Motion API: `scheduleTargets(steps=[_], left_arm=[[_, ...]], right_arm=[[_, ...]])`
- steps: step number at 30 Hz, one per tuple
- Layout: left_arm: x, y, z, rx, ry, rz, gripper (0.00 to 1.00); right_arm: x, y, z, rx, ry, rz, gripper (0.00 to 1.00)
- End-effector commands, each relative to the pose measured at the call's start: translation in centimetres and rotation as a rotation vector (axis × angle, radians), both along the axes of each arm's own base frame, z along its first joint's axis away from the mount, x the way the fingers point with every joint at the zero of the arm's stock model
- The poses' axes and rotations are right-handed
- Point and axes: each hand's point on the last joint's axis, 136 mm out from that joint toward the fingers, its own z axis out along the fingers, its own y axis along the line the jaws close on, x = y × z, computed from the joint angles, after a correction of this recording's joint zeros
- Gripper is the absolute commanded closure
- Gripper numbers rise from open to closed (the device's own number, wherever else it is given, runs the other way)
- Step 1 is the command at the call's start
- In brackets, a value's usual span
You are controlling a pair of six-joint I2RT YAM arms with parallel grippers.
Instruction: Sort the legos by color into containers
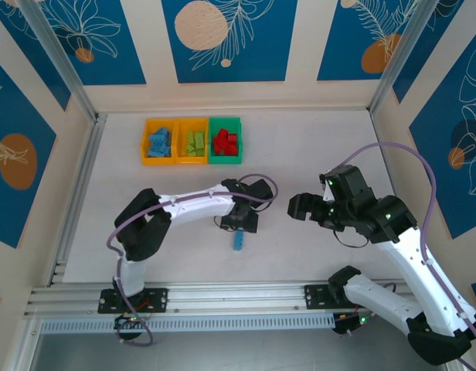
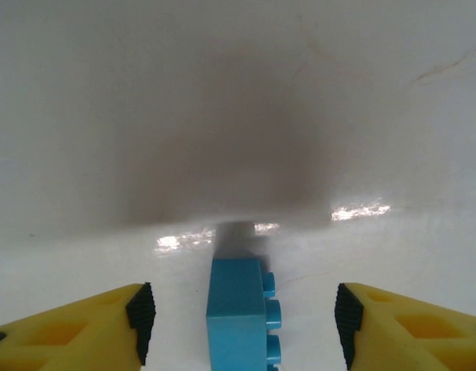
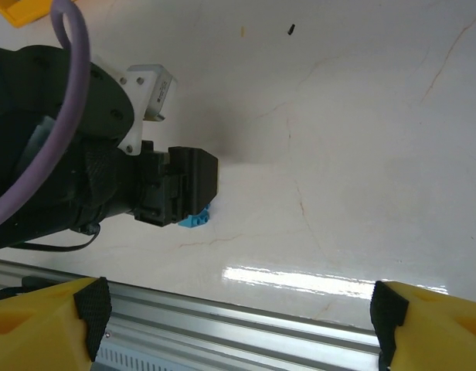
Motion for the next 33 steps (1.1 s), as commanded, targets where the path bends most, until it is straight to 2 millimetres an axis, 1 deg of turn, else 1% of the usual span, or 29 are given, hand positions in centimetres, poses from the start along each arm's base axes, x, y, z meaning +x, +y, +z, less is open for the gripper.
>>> scheduleTargets(steps=[1, 6, 10, 12, 13, 16, 18, 21, 24, 25, 27, 29, 30, 32, 33], left_arm=[[-1.7, 0.1, -1.8, 0.029, 0.076, -0.007, 0.42], [-3.0, 0.5, -3.2, 0.048, 0.136, 0.001, 0.54], [-3.3, 1.3, -3.3, 0.081, 0.146, 0.005, 0.63], [-3.0, 1.2, -2.7, 0.071, 0.132, 0.001, 0.69], [-2.7, 1.0, -2.1, 0.057, 0.117, 0.000, 0.72], [-1.3, 0.6, -0.2, 0.008, 0.077, 0.000, 0.79], [-0.1, 0.6, 0.9, -0.036, 0.075, 0.013, 0.82], [2.6, 1.9, 3.0, -0.075, 0.045, 0.048, 0.85], [6.4, 4.2, 5.9, -0.127, -0.018, 0.105, 0.86], [7.9, 5.2, 7.0, -0.147, -0.045, 0.131, 0.86], [11.1, 7.6, 8.7, -0.169, -0.100, 0.174, 0.86], [14.6, 10.7, 10.3, -0.152, -0.161, 0.215, 0.86], [16.1, 12.3, 10.6, -0.129, -0.181, 0.229, 0.87], [19.6, 15.5, 11.7, -0.071, -0.241, 0.246, 0.87], [21.1, 16.9, 11.9, -0.032, -0.266, 0.244, 0.87]], right_arm=[[-1.0, -0.5, -0.8, -0.013, 0.039, -0.014, 0.11], [-1.5, -0.2, -1.0, 0.000, 0.057, 0.001, 0.10], [-1.4, -0.2, -1.1, -0.004, 0.057, 0.009, 0.10], [-1.4, 0.3, -0.9, 0.010, 0.052, 0.038, 0.10], [-1.5, 0.8, -0.7, 0.028, 0.050, 0.064, 0.10], [-2.0, 2.8, -0.4, 0.097, 0.062, 0.170, 0.11], [-2.1, 3.6, -0.4, 0.131, 0.076, 0.196, 0.11], [-1.7, 4.6, -0.1, 0.178, 0.078, 0.207, 0.11], [-0.9, 4.8, -0.1, 0.173, 0.075, 0.187, 0.11], [-0.6, 4.8, -0.2, 0.163, 0.078, 0.178, 0.11], [-0.1, 4.6, -0.5, 0.140, 0.088, 0.156, 0.11], [0.5, 4.6, -0.9, 0.114, 0.107, 0.139, 0.11], [0.7, 4.7, -1.0, 0.108, 0.114, 0.141, 0.11], [1.4, 5.1, -1.0, 0.101, 0.124, 0.144, 0.11], [1.8, 5.3, -1.0, 0.099, 0.127, 0.145, 0.11]])
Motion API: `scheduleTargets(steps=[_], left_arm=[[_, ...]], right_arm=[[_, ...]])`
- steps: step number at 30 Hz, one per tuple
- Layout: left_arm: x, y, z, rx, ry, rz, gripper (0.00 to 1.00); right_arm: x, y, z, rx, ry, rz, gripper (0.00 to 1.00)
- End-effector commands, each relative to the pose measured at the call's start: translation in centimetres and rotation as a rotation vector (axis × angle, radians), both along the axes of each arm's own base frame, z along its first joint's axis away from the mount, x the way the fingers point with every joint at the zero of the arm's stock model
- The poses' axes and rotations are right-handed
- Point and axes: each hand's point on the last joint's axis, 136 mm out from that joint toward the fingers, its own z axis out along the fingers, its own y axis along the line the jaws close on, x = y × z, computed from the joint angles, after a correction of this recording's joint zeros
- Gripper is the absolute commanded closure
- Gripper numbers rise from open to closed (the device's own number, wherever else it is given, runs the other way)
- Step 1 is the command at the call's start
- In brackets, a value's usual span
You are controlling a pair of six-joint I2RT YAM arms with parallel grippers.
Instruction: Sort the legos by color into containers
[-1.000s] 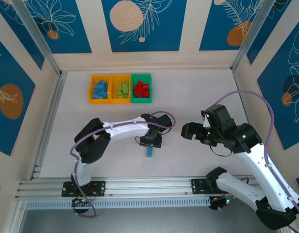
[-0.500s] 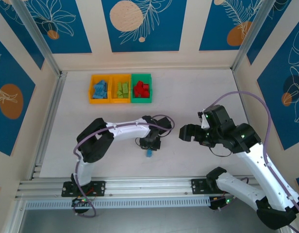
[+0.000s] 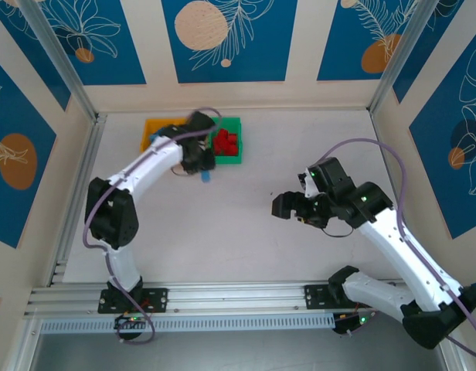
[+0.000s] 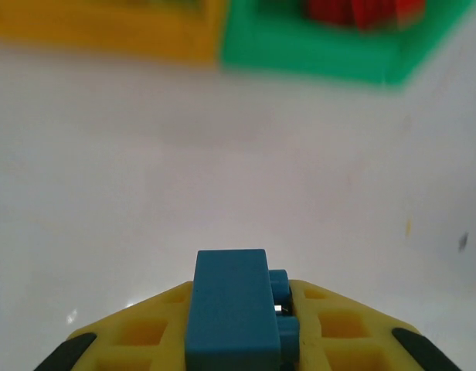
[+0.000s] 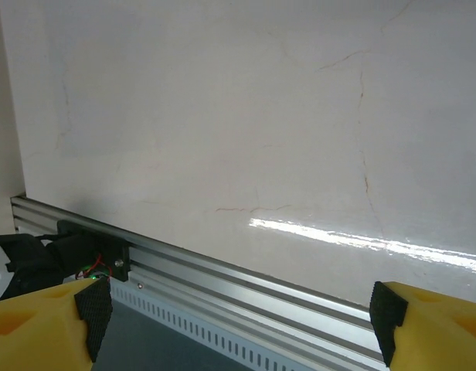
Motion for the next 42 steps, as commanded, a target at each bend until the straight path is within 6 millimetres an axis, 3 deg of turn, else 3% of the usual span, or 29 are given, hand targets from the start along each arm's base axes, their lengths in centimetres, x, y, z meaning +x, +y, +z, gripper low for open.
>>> scheduleTargets(steps=[1, 5, 7, 10, 14, 18, 22, 25, 28, 31, 34, 36, 39, 42], left_arm=[[4.1, 5.6, 0.6, 0.193, -0.042, -0.025, 0.87], [9.8, 11.9, 1.0, 0.396, -0.074, 0.014, 0.87], [12.0, 13.8, 1.0, 0.416, -0.091, 0.038, 0.87], [14.6, 15.6, 0.0, 0.300, -0.121, 0.101, 0.83], [17.7, 14.3, -0.8, 0.164, -0.185, 0.050, 0.77], [19.2, 13.7, -1.1, 0.113, -0.218, 0.065, 0.71], [19.1, 13.4, -0.8, 0.089, -0.219, 0.077, 0.52], [18.2, 13.7, 1.0, 0.091, -0.226, 0.104, 0.45], [16.3, 13.5, 4.7, 0.065, -0.277, 0.118, 0.43], [12.9, 12.9, 8.8, 0.038, -0.370, 0.123, 0.39], [7.8, 12.9, 11.3, 0.041, -0.455, 0.128, 0.30], [3.9, 13.6, 11.7, 0.058, -0.487, 0.143, 0.28], [-2.0, 14.9, 10.9, 0.060, -0.510, 0.162, 0.27], [-6.7, 14.4, 10.0, 0.026, -0.591, 0.065, 0.22]], right_arm=[[1.2, 0.9, 1.1, 0.010, -0.014, 0.004, 0.11], [2.6, 1.8, 1.5, -0.011, 0.014, 0.009, 0.11], [2.9, 1.8, 1.5, -0.032, 0.033, 0.004, 0.11], [3.0, 1.6, 1.6, -0.059, 0.057, -0.019, 0.11], [2.8, 1.4, 2.0, -0.060, 0.073, -0.042, 0.11], [2.8, 1.4, 2.5, -0.078, 0.091, -0.040, 0.12], [3.3, 1.5, 2.8, -0.105, 0.094, -0.028, 0.12], [3.7, 1.6, 3.0, -0.110, 0.078, -0.020, 0.12], [4.1, 1.1, 2.8, -0.136, 0.036, -0.024, 0.12], [4.9, -0.9, 1.7, -0.211, -0.040, -0.077, 0.11], [6.0, -4.0, 0.2, -0.308, -0.143, -0.177, 0.10], [6.8, -6.0, -0.5, -0.352, -0.226, -0.243, 0.10], [8.3, -8.6, -2.0, -0.398, -0.343, -0.323, 0.08], [10.1, -10.9, -4.0, -0.454, -0.437, -0.361, 0.08]])
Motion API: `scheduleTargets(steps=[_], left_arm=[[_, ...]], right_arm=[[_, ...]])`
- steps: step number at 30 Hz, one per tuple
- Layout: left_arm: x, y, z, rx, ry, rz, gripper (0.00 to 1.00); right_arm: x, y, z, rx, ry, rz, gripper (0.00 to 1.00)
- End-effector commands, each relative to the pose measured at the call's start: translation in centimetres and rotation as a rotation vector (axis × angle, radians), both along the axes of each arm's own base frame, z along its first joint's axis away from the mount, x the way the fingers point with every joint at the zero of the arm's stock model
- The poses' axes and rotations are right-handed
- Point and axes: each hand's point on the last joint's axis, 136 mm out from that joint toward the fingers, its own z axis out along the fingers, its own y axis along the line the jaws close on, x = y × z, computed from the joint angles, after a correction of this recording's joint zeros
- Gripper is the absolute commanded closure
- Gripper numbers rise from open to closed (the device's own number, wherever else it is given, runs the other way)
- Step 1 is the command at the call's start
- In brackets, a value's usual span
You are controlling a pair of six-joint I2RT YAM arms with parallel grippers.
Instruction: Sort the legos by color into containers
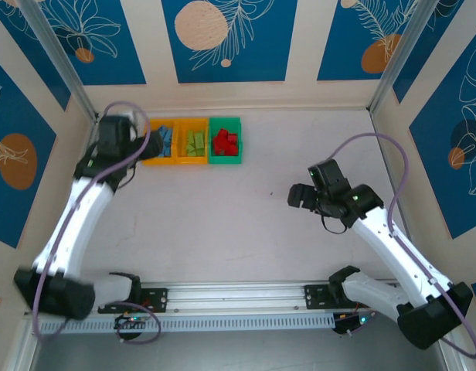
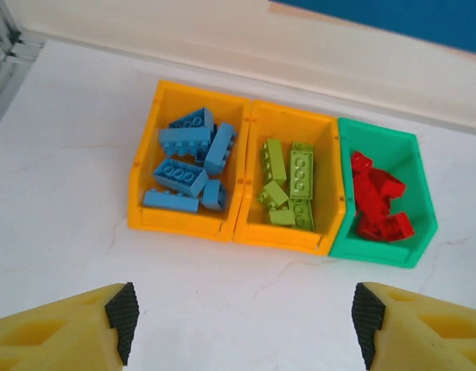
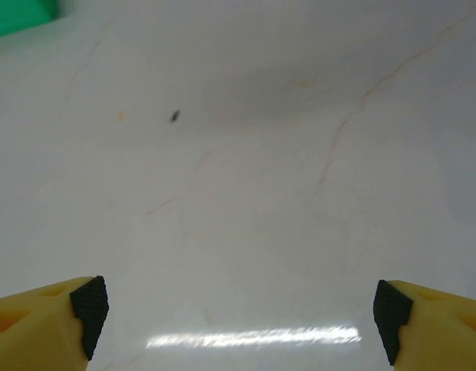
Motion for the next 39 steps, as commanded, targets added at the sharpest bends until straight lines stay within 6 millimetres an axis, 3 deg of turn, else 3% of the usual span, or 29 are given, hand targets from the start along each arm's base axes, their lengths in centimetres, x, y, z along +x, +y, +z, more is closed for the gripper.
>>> scheduleTargets(steps=[1, 4, 5, 9, 12, 14, 16, 18, 21, 24, 28, 29, 31, 34, 35, 36, 39], left_arm=[[-2.9, -0.2, -3.1, 0.027, -0.037, -0.072, 0.18], [-5.5, 0.8, -5.4, 0.101, -0.067, -0.087, 0.09], [-6.0, 0.6, -6.5, 0.138, -0.067, -0.128, 0.01], [-7.2, 0.0, -10.5, 0.225, -0.043, -0.242, 0.00], [-6.7, 0.1, -12.1, 0.268, -0.062, -0.255, 0.00], [-5.6, 0.7, -12.7, 0.307, -0.109, -0.220, 0.00], [-4.3, 1.0, -13.0, 0.350, -0.168, -0.207, 0.00], [-3.1, 0.9, -14.3, 0.384, -0.175, -0.235, 0.00], [-0.8, 0.9, -16.8, 0.406, -0.088, -0.270, 0.00], [2.1, 1.1, -17.4, 0.387, -0.137, -0.252, 0.00], [5.6, 2.5, -19.8, 0.189, -0.141, -0.204, 0.00], [5.6, 2.4, -20.4, 0.191, -0.098, -0.215, 0.00], [5.1, 1.7, -19.7, 0.192, -0.167, -0.251, 0.00], [3.7, 0.5, -20.2, 0.210, -0.295, -0.298, 0.00], [3.8, 0.9, -20.8, 0.224, -0.206, -0.288, 0.00], [4.3, 1.2, -20.0, 0.231, -0.257, -0.251, 0.00], [4.1, 1.3, -20.4, 0.227, -0.242, -0.249, 0.00]], right_arm=[[4.4, -2.9, -0.3, -0.144, -0.213, -0.031, 0.08], [6.5, -5.3, -3.3, -0.270, -0.255, -0.010, 0.06], [7.2, -5.9, -4.5, -0.294, -0.252, 0.015, 0.05], [10.3, -6.6, -6.3, -0.228, -0.359, 0.032, 0.04], [12.8, -7.2, -7.6, -0.176, -0.465, 0.026, 0.04], [14.6, -8.8, -7.8, -0.160, -0.460, -0.039, 0.05], [15.9, -8.3, -7.0, -0.110, -0.555, -0.006, 0.01], [16.0, -4.9, -8.3, -0.066, -0.610, 0.193, 0.00], [15.7, -5.5, -8.4, -0.077, -0.626, 0.157, 0.01], [15.9, -5.5, -8.3, -0.088, -0.631, 0.152, 0.01], [15.8, -5.5, -8.3, -0.096, -0.632, 0.150, 0.01], [15.8, -5.5, -8.2, -0.095, -0.633, 0.150, 0.01], [15.8, -5.5, -8.2, -0.095, -0.634, 0.151, 0.01], [15.8, -5.5, -8.2, -0.098, -0.633, 0.151, 0.01], [15.9, -5.5, -8.2, -0.097, -0.633, 0.152, 0.01], [15.8, -5.5, -8.3, -0.095, -0.631, 0.152, 0.01], [15.8, -5.5, -8.3, -0.095, -0.632, 0.151, 0.01]])
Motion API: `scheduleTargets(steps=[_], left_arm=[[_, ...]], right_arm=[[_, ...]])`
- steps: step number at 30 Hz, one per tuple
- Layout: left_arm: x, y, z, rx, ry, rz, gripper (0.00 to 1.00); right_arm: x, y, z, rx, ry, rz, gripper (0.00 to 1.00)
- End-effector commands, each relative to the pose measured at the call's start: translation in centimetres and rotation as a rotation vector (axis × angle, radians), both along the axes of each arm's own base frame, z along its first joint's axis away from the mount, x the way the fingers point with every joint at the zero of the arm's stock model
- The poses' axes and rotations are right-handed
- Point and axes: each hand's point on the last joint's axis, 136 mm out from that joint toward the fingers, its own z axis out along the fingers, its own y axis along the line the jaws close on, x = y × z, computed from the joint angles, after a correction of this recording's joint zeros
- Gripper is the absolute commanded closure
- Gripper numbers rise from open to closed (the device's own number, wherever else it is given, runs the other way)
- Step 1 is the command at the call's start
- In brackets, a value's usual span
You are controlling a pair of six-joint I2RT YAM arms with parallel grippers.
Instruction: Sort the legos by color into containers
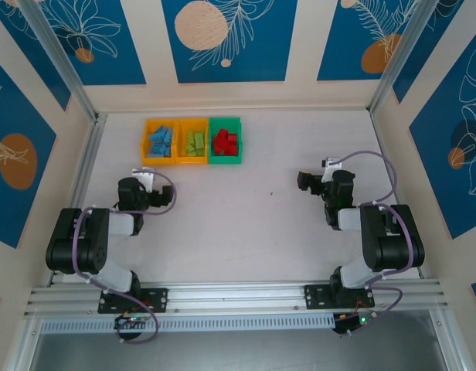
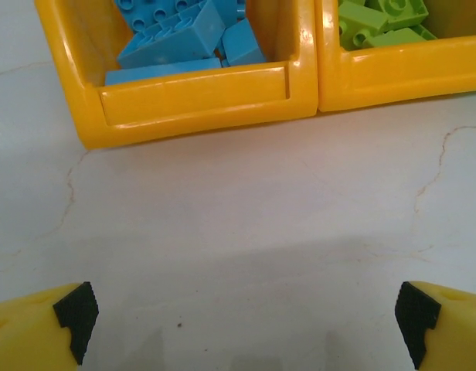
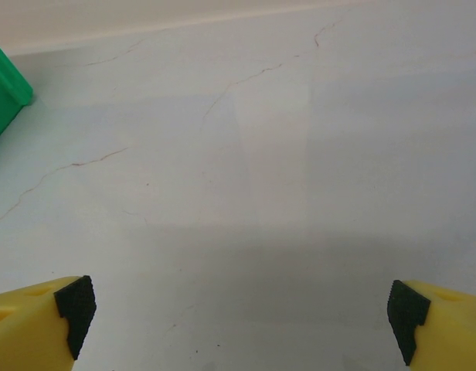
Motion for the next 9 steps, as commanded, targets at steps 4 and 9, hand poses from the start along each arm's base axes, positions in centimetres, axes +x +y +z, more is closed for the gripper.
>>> scheduleTargets(steps=[4, 9], left_arm=[[1.13, -0.54, 2.37, -0.010, -0.100, -0.020, 0.00], [1.13, -0.15, 2.56, -0.001, -0.106, 0.011, 0.00]], right_arm=[[0.51, 0.30, 0.83, -0.008, -0.035, 0.032, 0.01], [0.28, 0.35, 0.98, -0.013, -0.046, 0.034, 0.01]])
